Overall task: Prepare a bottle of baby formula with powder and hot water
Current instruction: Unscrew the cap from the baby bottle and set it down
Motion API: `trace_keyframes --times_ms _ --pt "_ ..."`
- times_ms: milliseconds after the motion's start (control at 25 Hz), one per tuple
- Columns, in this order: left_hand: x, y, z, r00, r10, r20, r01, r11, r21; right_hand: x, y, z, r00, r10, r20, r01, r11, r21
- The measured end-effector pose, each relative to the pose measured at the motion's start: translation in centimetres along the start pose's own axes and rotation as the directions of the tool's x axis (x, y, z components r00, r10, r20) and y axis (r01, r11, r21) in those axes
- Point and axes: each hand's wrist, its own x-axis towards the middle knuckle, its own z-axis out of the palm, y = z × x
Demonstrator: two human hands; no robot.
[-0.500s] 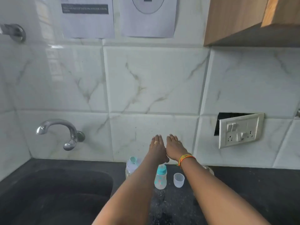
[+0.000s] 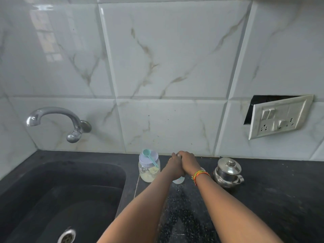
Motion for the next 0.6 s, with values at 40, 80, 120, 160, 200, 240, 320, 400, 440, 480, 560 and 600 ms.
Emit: trace_keyframes --times_ms 40,80,120,160,200,240,320,400,440,480,560,600 --pt "-0.3 -0.1 0.1 1.000 0.003 -0.020 -0.004 0.999 -0.049 -0.3 -0.2 -0.1 1.000 -0.010 -0.019 0.010 1.000 0.013" --pt "-0.9 -0.1 0.2 0.999 0.005 -0.049 -0.011 0.994 -0.106 -1.0 -0.5 -0.4 0.999 -0.014 -0.033 0.014 1.000 0.023" --pt "-1.3 -0.2 0.2 0.997 0.005 -0.077 -0.018 0.985 -0.172 -1.7 -0.7 -0.9 0.999 -0.020 -0.046 0.022 0.999 0.032" --pt "-2.0 -0.4 0.3 0.995 -0.006 -0.096 -0.019 0.966 -0.257 -2.4 -1.0 -1.4 0.998 -0.021 -0.056 0.024 0.999 0.042" --pt "-2.7 -0.7 0.6 0.994 -0.010 -0.107 -0.027 0.942 -0.335 -3.3 -1.2 -2.1 0.998 -0.020 -0.057 0.023 0.998 0.055" --pt "-3.6 -0.9 1.0 0.992 -0.006 -0.125 -0.044 0.918 -0.395 -4.3 -1.4 -3.0 0.998 -0.022 -0.056 0.025 0.998 0.064" --pt "-5.9 -1.5 2.2 0.983 0.011 -0.181 -0.095 0.880 -0.465 -7.0 -2.1 -4.8 0.998 -0.044 -0.043 0.048 0.995 0.090" --pt "-8.3 -1.9 3.6 0.972 0.017 -0.233 -0.134 0.858 -0.497 -10.3 -2.9 -6.2 0.996 -0.069 -0.065 0.076 0.989 0.128" --pt "-9.6 -1.8 4.2 0.968 0.019 -0.252 -0.154 0.835 -0.528 -12.1 -3.2 -6.7 0.994 -0.070 -0.083 0.083 0.983 0.163" --pt "-11.0 -1.6 4.8 0.962 0.020 -0.273 -0.178 0.804 -0.567 -13.8 -3.4 -7.0 0.992 -0.070 -0.100 0.089 0.975 0.204" --pt "-13.5 -0.8 5.7 0.952 -0.002 -0.306 -0.199 0.756 -0.624 -16.5 -3.6 -6.8 0.990 -0.066 -0.122 0.100 0.948 0.303" --pt "-14.5 -0.3 6.0 0.944 -0.024 -0.330 -0.204 0.743 -0.637 -17.5 -3.7 -6.4 0.989 -0.054 -0.140 0.101 0.927 0.361"
